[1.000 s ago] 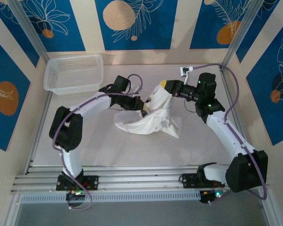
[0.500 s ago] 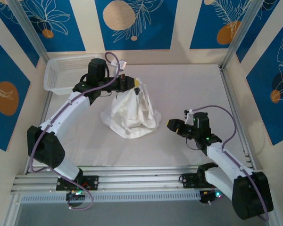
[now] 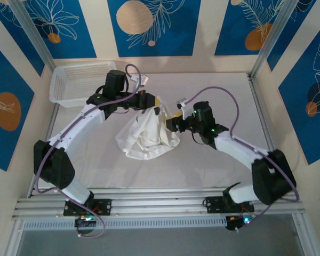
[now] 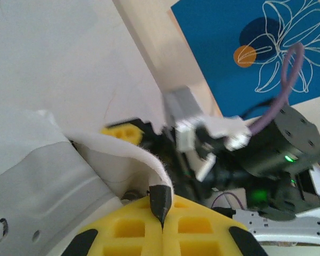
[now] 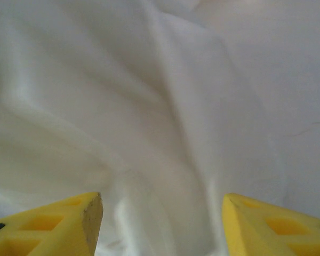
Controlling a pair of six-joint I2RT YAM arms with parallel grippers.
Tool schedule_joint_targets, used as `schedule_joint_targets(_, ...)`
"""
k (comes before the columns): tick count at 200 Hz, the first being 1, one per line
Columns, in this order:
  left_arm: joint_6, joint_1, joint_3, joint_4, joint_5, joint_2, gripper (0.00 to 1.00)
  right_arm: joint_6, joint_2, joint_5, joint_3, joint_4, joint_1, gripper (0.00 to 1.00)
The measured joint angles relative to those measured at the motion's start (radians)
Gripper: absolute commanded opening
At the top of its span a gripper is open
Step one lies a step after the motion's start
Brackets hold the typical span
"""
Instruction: Fold the inside-out t-shirt
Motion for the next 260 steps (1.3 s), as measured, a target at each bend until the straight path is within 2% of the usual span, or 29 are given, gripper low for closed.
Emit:
schedule_joint_targets(8,0.004,0.000,0.006,-0.017,-0.002,0.000,0.00,-0.013,0.044,0.019,0.021,0.014,0.000,0.42)
schedule_joint_targets(30,0.016,-0.001,0.026,-0.053,-0.026,0.000,0.00,-0.037,0.117,0.042,0.069,0.031,0.000,0.00)
schedule_joint_targets(50,0.023,0.016,0.048,-0.103,-0.077,0.000,0.00,-0.021,0.093,-0.030,0.073,0.005,-0.009,0.00)
schedule_joint_targets(86,0.114,0.103,0.117,-0.169,-0.211,0.072,0.00,0.198,-0.094,-0.486,0.126,-0.076,-0.124,0.00)
schedule_joint_targets(103,0.131,0.124,0.131,-0.158,-0.201,0.151,0.02,0.274,-0.170,-0.595,0.206,-0.103,-0.167,0.00)
schedule_joint_targets(107,0.130,0.126,0.131,-0.153,-0.185,0.167,0.09,0.285,-0.182,-0.603,0.219,-0.108,-0.171,0.00)
schedule_joint_targets(115,0.129,0.114,0.130,-0.140,-0.150,0.192,0.30,0.312,-0.198,-0.609,0.233,-0.121,-0.177,0.00)
schedule_joint_targets(125,0.128,0.097,0.129,-0.135,-0.163,0.201,0.54,0.343,-0.204,-0.626,0.234,-0.128,-0.182,0.00)
schedule_joint_targets(132,0.132,0.096,0.124,-0.136,-0.183,0.201,0.63,0.367,-0.203,-0.628,0.233,-0.128,-0.192,0.00)
schedule_joint_targets(142,0.136,0.108,0.119,-0.138,-0.215,0.194,0.71,0.396,-0.197,-0.618,0.233,-0.129,-0.208,0.00)
schedule_joint_targets(164,0.184,0.136,0.076,-0.163,-0.287,0.132,0.74,0.449,-0.167,-0.572,0.233,-0.132,-0.235,0.00)
schedule_joint_targets(185,0.254,0.135,0.015,-0.183,-0.296,0.011,0.72,0.485,-0.132,-0.544,0.233,-0.147,-0.250,0.00)
schedule_joint_targets(200,0.337,0.079,-0.021,-0.180,-0.272,-0.083,0.72,0.497,-0.124,-0.541,0.233,-0.154,-0.251,0.00)
schedule_joint_targets(210,0.407,0.005,-0.027,-0.179,-0.265,-0.128,0.72,0.500,-0.124,-0.542,0.233,-0.154,-0.251,0.00)
schedule_joint_targets(232,0.525,-0.140,-0.026,-0.159,-0.247,-0.137,0.72,0.508,-0.124,-0.556,0.233,-0.156,-0.250,0.00)
schedule_joint_targets(260,0.605,-0.158,-0.012,-0.150,-0.260,-0.026,0.75,0.500,-0.124,-0.585,0.259,-0.197,-0.228,0.00)
